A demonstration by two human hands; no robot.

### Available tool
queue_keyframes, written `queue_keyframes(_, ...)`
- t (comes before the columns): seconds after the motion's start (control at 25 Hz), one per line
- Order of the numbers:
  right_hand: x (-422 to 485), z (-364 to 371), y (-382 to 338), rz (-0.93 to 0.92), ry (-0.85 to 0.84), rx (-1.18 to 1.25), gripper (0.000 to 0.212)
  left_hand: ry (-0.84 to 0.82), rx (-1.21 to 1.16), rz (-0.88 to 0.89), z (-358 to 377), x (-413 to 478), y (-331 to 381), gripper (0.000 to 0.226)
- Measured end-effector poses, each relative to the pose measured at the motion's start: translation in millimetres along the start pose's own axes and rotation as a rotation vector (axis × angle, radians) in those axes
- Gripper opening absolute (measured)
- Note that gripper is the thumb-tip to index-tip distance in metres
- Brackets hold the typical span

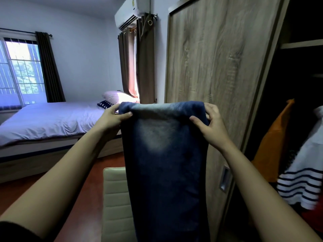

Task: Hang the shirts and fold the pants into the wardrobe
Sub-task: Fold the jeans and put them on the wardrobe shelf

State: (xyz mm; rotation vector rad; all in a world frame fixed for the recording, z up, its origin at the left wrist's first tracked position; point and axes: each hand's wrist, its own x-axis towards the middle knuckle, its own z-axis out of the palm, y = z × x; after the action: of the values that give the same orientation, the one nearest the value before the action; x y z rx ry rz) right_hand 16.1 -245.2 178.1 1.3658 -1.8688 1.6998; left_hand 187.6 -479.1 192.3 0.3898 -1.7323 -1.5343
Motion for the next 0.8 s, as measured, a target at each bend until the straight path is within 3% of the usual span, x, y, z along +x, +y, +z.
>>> queue_keyframes(0.12, 7.3, -15.2, -8.6, -0.050, -0.034, -0.066, 0.029, 0.050, 0.049, 0.071, 2.5, -1.3, -0.3, 0.017)
queue_keyframes(0.2, 10.8, -25.3, -11.6, -0.119, -0.055, -0.112, 0.036, 0.027, -0.083, 0.061, 5.1, -3.3, 3.7, 0.014)
queue_keyframes(0.36, 4.7, -30.8, -5.6, -0.170, -0.061, -0.053, 0.044, -0.098, -0.311, 0.004, 9.5, -8.9, 12.2, 0.036)
queue_keyframes(0.52, -1.9, -40.3, -7.0, 0.219, -0.144, 0.266, 0.048, -0.136, -0.309, -0.207, 17.6, -11.1, 7.3, 0.018)
queue_keyframes(0.6, -4.6, -40.7, -9.9, 0.336, -0.181, 0.335, 0.036, -0.112, -0.270, -0.207, 25.8, -13.1, -0.7, 0.011)
queue_keyframes(0.72, -8.7, -38.5, -13.4, 0.554, -0.196, 0.445, 0.024, 0.083, -0.230, -0.116, 34.0, -13.8, -10.2, 0.027)
queue_keyframes(0.8, -11.7, -39.7, -13.9, 0.685, -0.239, 0.458, 0.022, 0.105, -0.270, -0.079, 32.6, -15.5, -13.3, 0.041)
